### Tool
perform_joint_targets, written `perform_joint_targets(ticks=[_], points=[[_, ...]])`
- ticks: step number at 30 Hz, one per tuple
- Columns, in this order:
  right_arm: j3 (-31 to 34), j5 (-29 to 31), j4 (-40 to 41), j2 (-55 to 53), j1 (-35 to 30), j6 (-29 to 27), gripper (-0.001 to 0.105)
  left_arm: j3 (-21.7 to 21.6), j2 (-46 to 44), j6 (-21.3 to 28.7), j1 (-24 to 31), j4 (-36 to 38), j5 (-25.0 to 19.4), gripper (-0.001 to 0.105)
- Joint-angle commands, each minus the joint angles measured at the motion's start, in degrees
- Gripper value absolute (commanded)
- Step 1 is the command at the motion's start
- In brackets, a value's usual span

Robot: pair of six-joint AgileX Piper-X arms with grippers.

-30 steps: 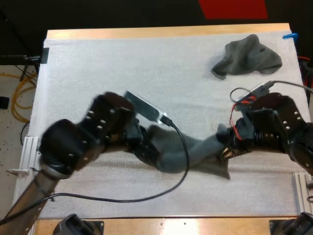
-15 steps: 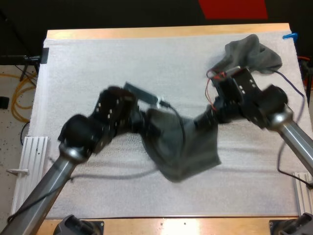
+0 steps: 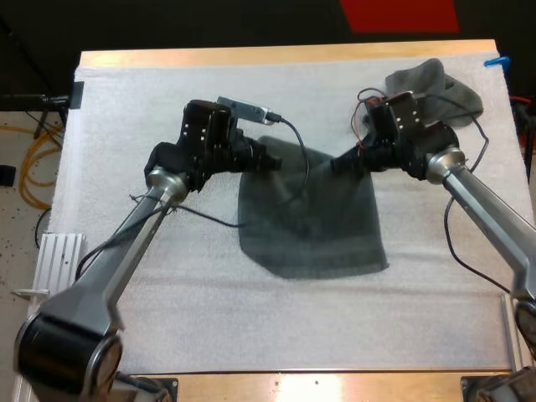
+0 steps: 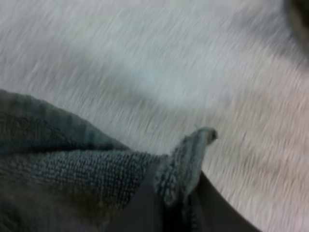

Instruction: Pick towel from pile fold and stack

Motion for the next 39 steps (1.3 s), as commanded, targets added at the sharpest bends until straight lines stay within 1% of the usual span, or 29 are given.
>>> perform_joint_targets(ticks=[1, 5, 10, 15, 17, 19, 22, 25, 26, 27, 29, 31, 32, 33, 34, 35, 36, 37, 39], points=[[-0.16, 0.72, -3.91, 0.67, -0.45, 0.62, 0.000, 0.03, 0.84, -0.07, 0.20, -3.50, 0.67, 0.000], [-0.16, 1.45, -9.27, 3.07, -1.10, 1.98, 0.000, 0.03, 4.00, -0.07, 0.98, -7.23, 0.67, 0.000], [-0.16, 6.64, -13.16, 5.69, -1.22, 2.61, 0.000, 0.03, 7.79, 1.04, 1.48, -11.95, 0.67, 0.000], [-0.16, 8.13, -15.53, 7.35, -1.22, 2.60, 0.000, 0.03, 9.69, 2.67, 1.75, -14.45, -0.39, 0.000], [-0.16, 8.89, -15.98, 7.73, -1.22, 2.60, 0.000, 0.03, 9.73, 3.27, 1.74, -14.87, -2.00, 0.000], [-0.16, 11.73, -16.64, 7.89, -1.22, 2.71, 0.000, 0.03, 9.73, 4.58, 1.74, -15.91, -3.63, 0.000], [-0.16, 15.15, -17.64, 7.87, -1.22, 2.72, 0.000, 0.03, 9.73, 5.25, 1.74, -18.84, -3.62, 0.000], [-0.16, 15.70, -18.46, 7.87, -1.64, 2.72, 0.000, 0.00, 9.73, 5.23, 1.74, -21.22, -3.62, 0.000], [-0.16, 15.70, -18.63, 7.87, -1.75, 2.72, 0.002, -0.13, 9.73, 5.23, 1.74, -21.23, -3.62, 0.000], [-0.16, 15.70, -18.85, 7.87, -1.93, 2.72, 0.007, -0.30, 9.73, 5.23, 1.74, -21.13, -3.62, 0.002], [-0.16, 15.67, -19.28, 7.87, -2.22, 2.72, 0.021, -0.31, 9.73, 5.39, 1.74, -21.13, -3.71, 0.008], [-0.16, 15.61, -19.80, 7.87, -2.65, 3.08, 0.049, -0.31, 9.73, 5.41, 1.74, -21.13, -4.77, 0.019], [-0.16, 15.61, -19.95, 7.87, -2.84, 3.08, 0.058, -0.31, 9.73, 5.41, 1.74, -21.13, -5.05, 0.024], [-0.23, 15.70, -20.00, 7.87, -3.11, 3.07, 0.071, -0.31, 9.73, 5.41, 1.74, -21.13, -5.32, 0.032], [-0.46, 16.06, -19.89, 7.87, -3.35, 3.07, 0.078, -0.35, 9.73, 5.41, 1.74, -21.13, -5.61, 0.039], [-0.60, 16.54, -19.82, 7.79, -3.48, 3.07, 0.081, -0.58, 9.73, 5.41, 1.74, -21.13, -6.03, 0.044], [-0.79, 17.47, -19.61, 7.47, -3.66, 3.07, 0.081, -0.95, 9.73, 5.41, 1.74, -21.13, -6.70, 0.051], [-0.99, 18.75, -19.30, 7.10, -3.75, 3.07, 0.079, -1.29, 9.68, 5.41, 1.74, -21.13, -7.26, 0.056], [-1.67, 20.52, -18.22, 6.00, -3.76, 3.03, 0.075, -2.18, 9.20, 5.41, 1.74, -21.03, -8.18, 0.059]])
